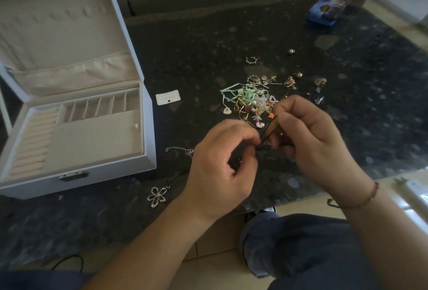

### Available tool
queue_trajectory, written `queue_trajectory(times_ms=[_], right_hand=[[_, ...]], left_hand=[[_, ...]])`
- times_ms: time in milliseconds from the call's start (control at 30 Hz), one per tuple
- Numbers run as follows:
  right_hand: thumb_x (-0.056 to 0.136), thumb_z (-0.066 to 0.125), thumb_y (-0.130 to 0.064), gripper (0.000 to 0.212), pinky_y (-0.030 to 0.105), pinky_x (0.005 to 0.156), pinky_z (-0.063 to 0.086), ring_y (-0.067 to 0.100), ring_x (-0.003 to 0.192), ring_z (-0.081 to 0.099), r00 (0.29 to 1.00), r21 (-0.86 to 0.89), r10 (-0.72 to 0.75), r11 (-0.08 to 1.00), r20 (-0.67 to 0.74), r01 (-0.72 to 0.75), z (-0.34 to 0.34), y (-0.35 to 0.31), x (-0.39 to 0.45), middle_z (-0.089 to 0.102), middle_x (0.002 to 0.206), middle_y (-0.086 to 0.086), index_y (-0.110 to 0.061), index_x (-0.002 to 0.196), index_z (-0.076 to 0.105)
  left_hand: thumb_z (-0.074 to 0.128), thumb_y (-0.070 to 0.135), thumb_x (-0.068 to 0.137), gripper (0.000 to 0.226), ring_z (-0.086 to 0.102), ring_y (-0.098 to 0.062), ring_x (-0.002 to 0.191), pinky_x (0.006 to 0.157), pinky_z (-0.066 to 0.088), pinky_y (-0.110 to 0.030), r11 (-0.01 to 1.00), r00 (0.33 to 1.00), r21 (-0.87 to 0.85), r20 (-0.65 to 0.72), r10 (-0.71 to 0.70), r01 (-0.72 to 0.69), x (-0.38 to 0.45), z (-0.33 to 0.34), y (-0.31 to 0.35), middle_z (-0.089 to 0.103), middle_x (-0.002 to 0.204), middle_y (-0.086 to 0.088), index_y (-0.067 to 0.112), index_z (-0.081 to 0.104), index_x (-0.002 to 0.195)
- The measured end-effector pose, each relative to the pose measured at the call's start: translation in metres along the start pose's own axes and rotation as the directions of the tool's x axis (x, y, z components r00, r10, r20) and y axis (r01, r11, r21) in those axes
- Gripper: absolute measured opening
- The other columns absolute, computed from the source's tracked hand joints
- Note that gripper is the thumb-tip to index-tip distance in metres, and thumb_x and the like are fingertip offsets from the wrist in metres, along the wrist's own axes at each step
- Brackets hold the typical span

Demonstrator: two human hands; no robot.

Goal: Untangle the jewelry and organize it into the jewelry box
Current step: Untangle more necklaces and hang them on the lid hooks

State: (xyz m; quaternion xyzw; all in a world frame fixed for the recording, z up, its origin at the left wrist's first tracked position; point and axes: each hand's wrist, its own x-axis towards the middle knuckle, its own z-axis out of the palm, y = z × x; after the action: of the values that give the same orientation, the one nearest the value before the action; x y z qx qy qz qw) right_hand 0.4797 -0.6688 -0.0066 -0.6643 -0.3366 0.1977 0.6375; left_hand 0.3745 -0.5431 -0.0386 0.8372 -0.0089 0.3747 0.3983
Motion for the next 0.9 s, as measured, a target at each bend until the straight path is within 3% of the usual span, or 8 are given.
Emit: queue_trajectory(times_ms=[100,200,367,533,700,900], right_hand=[[0.094,0.041,-0.018,0.016,0.014,0.045,0.034,0.006,0.052,0.045,1.0,0.059,0.006,0.998,-0.03,-0.004,0.002,-0.002,0.0,0.056,0.059,-0.003,-0.016,0.081,0.051],[0.091,0.039,-0.018,0.015,0.016,0.043,0.031,0.005,0.051,0.043,0.996,0.116,0.033,0.993,-0.081,-0.023,0.002,-0.005,-0.001,0.058,0.061,-0.005,-0.015,0.081,0.05],[0.09,0.039,-0.018,0.016,0.017,0.042,0.031,0.005,0.049,0.041,0.995,0.147,0.049,0.989,-0.084,-0.036,0.004,-0.006,-0.001,0.057,0.061,-0.002,-0.014,0.079,0.05],[0.086,0.039,-0.017,0.018,0.018,0.043,0.032,0.007,0.049,0.041,0.996,0.126,0.045,0.991,-0.076,-0.035,0.003,-0.005,-0.001,0.055,0.062,0.001,-0.017,0.075,0.053],[0.085,0.038,-0.015,0.027,0.018,0.045,0.033,0.01,0.053,0.044,0.999,0.127,0.031,0.992,-0.044,-0.025,0.001,-0.002,-0.001,0.056,0.063,0.002,-0.026,0.069,0.056],[0.085,0.036,-0.011,0.017,0.017,0.046,0.034,0.011,0.054,0.043,1.0,0.106,0.003,0.994,-0.008,-0.002,0.001,0.002,-0.001,0.054,0.062,0.001,-0.013,0.075,0.05]], left_hand=[[0.063,-0.016,0.077,0.016,0.063,-0.019,0.087,0.076,0.052,-0.032,0.998,0.998,-0.029,-0.023,-0.051,0.051,-0.002,0.004,-0.001,0.065,0.089,-0.009,-0.002,0.069,0.084],[0.059,-0.009,0.08,0.016,0.064,-0.016,0.087,0.075,0.053,-0.032,0.973,0.981,-0.137,-0.03,-0.19,0.184,-0.004,0.008,0.002,0.067,0.088,-0.005,0.001,0.069,0.088],[0.06,-0.005,0.089,0.014,0.069,-0.009,0.081,0.072,0.054,-0.021,0.927,0.952,-0.218,0.095,-0.292,0.306,-0.004,0.009,0.007,0.071,0.083,0.001,0.003,0.07,0.092],[0.062,-0.001,0.092,0.015,0.069,-0.002,0.081,0.071,0.051,-0.014,0.921,0.933,-0.183,0.175,-0.313,0.344,0.0,0.005,0.004,0.073,0.084,0.006,0.006,0.073,0.098],[0.056,0.019,0.095,0.021,0.069,-0.009,0.082,0.073,0.053,-0.031,0.911,0.888,-0.101,0.29,-0.358,0.401,0.006,0.0,0.003,0.073,0.084,0.007,0.014,0.076,0.1],[0.057,0.032,0.095,0.023,0.063,-0.015,0.077,0.071,0.049,-0.04,0.898,0.831,-0.054,0.407,-0.379,0.436,0.013,-0.004,-0.001,0.065,0.08,0.003,0.017,0.073,0.086]])
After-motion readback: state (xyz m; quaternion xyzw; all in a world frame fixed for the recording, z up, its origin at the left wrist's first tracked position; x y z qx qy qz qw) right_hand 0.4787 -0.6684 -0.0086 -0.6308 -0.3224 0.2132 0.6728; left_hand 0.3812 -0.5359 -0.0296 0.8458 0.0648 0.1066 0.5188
